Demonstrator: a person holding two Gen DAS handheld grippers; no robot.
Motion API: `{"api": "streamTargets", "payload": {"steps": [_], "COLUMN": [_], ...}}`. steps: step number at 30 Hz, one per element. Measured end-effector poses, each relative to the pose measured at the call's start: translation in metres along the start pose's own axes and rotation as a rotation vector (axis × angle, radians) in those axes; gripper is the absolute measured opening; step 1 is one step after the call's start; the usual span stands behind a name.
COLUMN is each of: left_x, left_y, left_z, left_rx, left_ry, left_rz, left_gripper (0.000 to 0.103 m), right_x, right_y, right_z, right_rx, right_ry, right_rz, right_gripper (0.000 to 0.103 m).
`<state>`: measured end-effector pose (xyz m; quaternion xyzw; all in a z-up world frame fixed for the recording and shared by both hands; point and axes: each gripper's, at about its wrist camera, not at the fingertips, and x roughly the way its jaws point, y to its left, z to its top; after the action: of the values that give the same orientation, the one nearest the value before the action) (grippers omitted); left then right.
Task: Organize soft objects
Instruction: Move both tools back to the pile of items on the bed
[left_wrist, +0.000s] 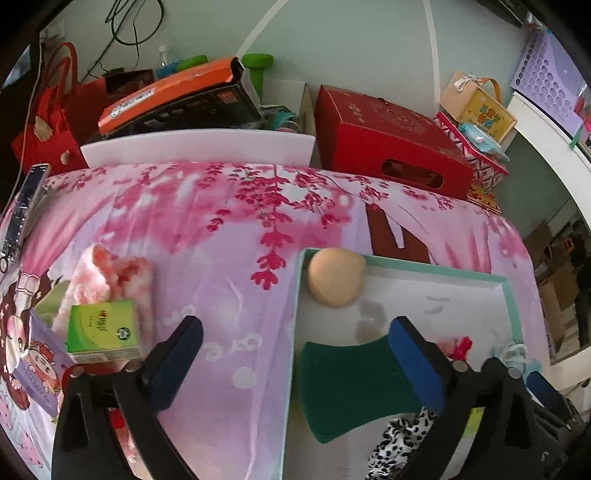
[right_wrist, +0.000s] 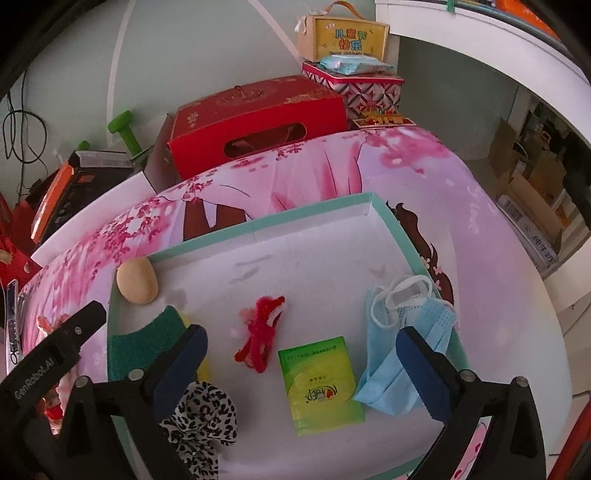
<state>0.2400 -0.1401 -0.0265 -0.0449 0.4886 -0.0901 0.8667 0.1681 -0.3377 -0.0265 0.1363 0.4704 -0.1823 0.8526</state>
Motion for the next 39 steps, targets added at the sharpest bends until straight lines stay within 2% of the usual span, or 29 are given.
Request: {"api": "streamTargets", "payload": {"steps": [8, 16, 21, 29, 39], "left_x": [-0.004, -0.013, -0.027, -0.049, -0.084], "left_y": [0.005, 0.012, 0.023, 0.05, 0.105], "left_z": [-0.008, -0.025, -0.031, -0.042, -0.039], "left_rx": [0.021, 0.043, 0.022, -0.027, -0.104], "left_ry": [-0.041, -0.022, -0.039, -0.025, -0.076], "left_rz": [0.1, 0.149, 0.157, 0.176, 0.239], "left_gripper": [0.102, 0.102, 0.102, 0.102, 0.102], "right_x": [-0.007, -0.022, -0.031, -0.037, -0.06], "right_y": [0.0, 0.003, 0.007, 0.027, 0.057], "right_z": [-0.001, -0.007, -0.013, -0.021, -0.023], "right_rx": [-0.022, -0.041, -0.039, -0.088, -0.146], "right_ry": [0.003, -0.012, -0.027, -0.029, -0.078], "right_rz": [-0.019, 0.009, 0.026, 0.075, 0.113], "right_gripper": [0.103, 0.103, 0.103, 0.103, 0.103]}}
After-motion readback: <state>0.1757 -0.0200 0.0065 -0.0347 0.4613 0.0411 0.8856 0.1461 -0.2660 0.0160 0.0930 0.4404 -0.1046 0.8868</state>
